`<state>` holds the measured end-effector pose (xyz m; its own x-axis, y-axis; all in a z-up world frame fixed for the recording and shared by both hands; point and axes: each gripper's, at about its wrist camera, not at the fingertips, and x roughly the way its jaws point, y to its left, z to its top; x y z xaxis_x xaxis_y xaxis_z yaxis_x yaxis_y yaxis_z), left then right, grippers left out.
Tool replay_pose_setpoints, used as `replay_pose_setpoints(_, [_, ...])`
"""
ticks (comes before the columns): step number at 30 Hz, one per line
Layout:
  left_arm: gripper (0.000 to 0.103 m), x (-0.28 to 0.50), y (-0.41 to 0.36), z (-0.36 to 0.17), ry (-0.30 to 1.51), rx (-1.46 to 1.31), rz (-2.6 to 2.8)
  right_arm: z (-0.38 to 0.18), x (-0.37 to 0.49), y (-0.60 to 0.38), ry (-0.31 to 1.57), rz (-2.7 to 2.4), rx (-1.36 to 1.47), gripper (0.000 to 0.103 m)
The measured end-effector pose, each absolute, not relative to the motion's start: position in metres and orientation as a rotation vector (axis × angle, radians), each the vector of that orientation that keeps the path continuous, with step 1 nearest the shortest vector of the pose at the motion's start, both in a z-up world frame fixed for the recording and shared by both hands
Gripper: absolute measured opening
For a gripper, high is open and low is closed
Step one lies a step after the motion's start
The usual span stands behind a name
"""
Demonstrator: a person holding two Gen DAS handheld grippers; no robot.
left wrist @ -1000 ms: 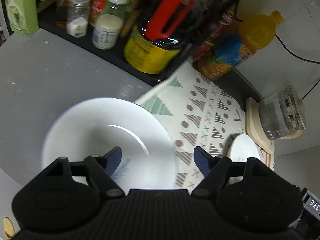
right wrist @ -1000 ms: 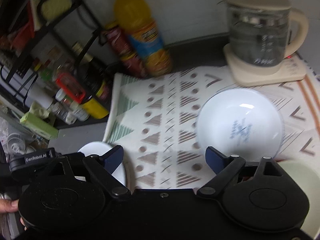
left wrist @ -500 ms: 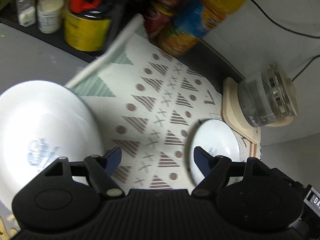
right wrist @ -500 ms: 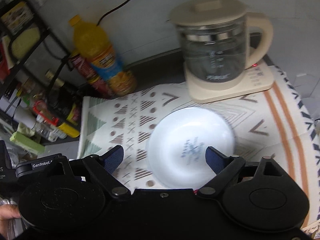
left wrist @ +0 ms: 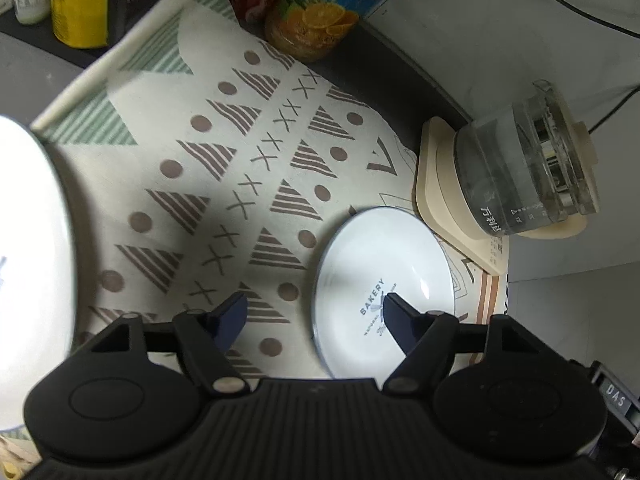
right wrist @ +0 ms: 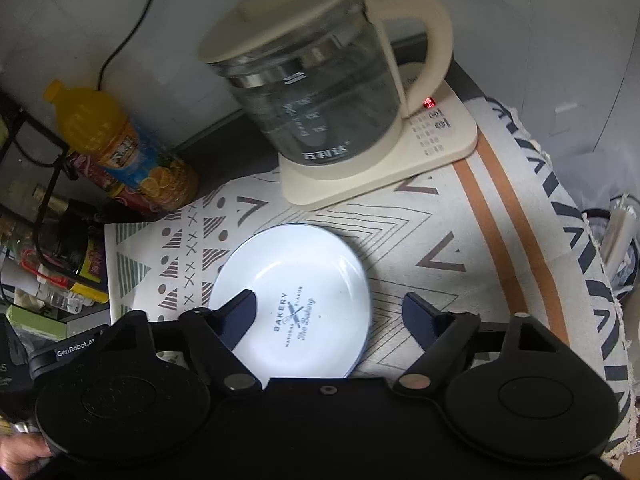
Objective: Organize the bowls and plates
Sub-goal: 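Close the left gripper on the 'BAKERY' plate rim while the right gripper grips it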
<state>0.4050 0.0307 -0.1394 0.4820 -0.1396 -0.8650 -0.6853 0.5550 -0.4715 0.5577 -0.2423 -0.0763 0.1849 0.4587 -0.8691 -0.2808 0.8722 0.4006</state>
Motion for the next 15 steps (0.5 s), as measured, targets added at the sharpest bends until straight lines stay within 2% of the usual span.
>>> replay_pose_setpoints(2, [0.069, 0.409, 0.029, -0.145, 1.041, -0.965, 0.406, -0.084, 0.564, -0.244, 1.305, 0.530, 0.162, 0.071])
replay_pose_setpoints(6, [0.053, 0.417, 0.024, -0.156, 1.053, -0.997, 0.404, -0.101, 0.576, -0.245, 1.357, 0.544, 0.181, 0.058])
replay_pose_setpoints(10, [0.037, 0.423, 0.021, -0.169, 1.068, -1.018, 0.418, -0.118, 0.584, -0.242, 1.408, 0.558, 0.169, 0.051])
replay_pose_setpoints(15, [0.025, 0.427, 0.020, -0.181, 1.082, -1.040, 0.431, -0.139, 0.592, -0.234, 1.474, 0.574, 0.126, 0.043])
